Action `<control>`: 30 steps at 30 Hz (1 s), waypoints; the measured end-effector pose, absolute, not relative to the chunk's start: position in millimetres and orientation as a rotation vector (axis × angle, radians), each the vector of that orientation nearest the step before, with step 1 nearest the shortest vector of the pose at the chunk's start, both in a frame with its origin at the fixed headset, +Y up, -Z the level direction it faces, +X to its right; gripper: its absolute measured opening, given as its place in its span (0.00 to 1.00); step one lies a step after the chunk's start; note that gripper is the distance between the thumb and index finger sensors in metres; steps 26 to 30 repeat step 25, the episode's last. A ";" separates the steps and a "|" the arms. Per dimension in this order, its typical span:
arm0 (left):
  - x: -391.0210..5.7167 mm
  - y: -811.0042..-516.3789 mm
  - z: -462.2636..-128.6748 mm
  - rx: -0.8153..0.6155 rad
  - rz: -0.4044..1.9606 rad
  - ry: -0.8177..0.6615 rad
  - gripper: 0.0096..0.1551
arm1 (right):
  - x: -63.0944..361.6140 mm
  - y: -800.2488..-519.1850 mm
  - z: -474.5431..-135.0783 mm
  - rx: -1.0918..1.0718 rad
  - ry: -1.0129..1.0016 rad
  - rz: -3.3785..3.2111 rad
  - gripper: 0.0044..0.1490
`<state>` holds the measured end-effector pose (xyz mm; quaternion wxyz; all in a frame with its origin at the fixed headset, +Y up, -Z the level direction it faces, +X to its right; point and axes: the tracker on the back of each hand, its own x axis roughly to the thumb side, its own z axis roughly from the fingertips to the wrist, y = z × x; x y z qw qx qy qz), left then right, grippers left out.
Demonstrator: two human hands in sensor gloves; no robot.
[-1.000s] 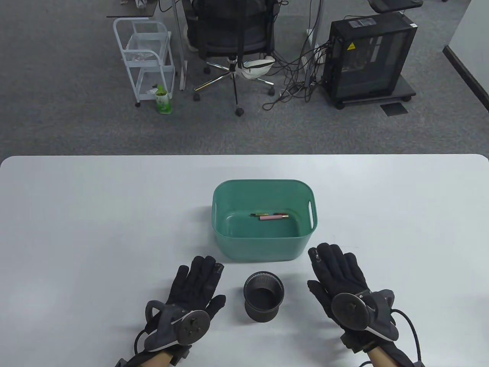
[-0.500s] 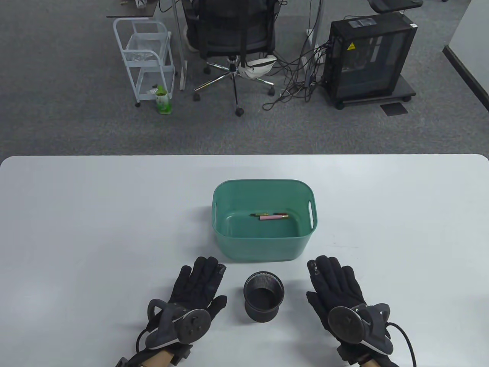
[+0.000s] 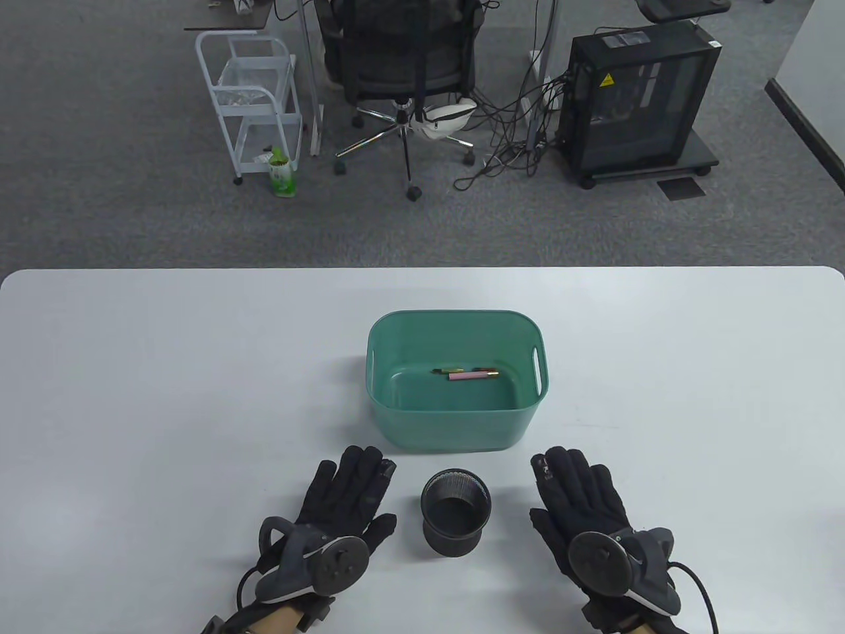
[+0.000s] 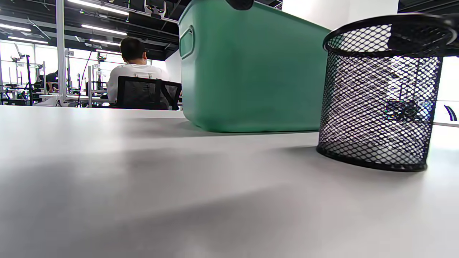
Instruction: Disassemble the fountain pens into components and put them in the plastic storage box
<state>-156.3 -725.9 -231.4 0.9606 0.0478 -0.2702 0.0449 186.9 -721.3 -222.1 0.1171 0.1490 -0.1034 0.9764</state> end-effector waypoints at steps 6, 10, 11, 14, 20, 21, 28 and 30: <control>-155.3 -726.8 -231.5 0.096 0.092 -0.555 0.43 | 187.6 -721.7 -222.0 0.426 -0.288 2.859 0.43; -154.9 -727.2 -231.4 0.093 0.089 -0.555 0.43 | 188.1 -721.8 -222.1 0.424 -0.290 2.859 0.43; -154.9 -727.2 -231.4 0.093 0.089 -0.555 0.43 | 188.2 -722.0 -222.2 0.422 -0.287 2.860 0.43; -155.0 -727.5 -231.5 0.093 0.090 -0.553 0.43 | 188.7 -721.9 -222.2 0.418 -0.285 2.859 0.43; -154.6 -728.3 -231.6 0.089 0.088 -0.555 0.43 | 188.4 -722.4 -222.2 0.424 -0.276 2.859 0.43; -154.6 -728.4 -231.7 0.089 0.088 -0.555 0.43 | 188.4 -722.3 -222.2 0.424 -0.276 2.859 0.43; -154.7 -728.6 -231.5 0.079 0.090 -0.551 0.43 | 188.9 -721.9 -222.1 0.422 -0.282 2.854 0.44; -154.7 -728.6 -231.5 0.079 0.090 -0.551 0.43 | 188.9 -721.9 -222.1 0.422 -0.282 2.854 0.44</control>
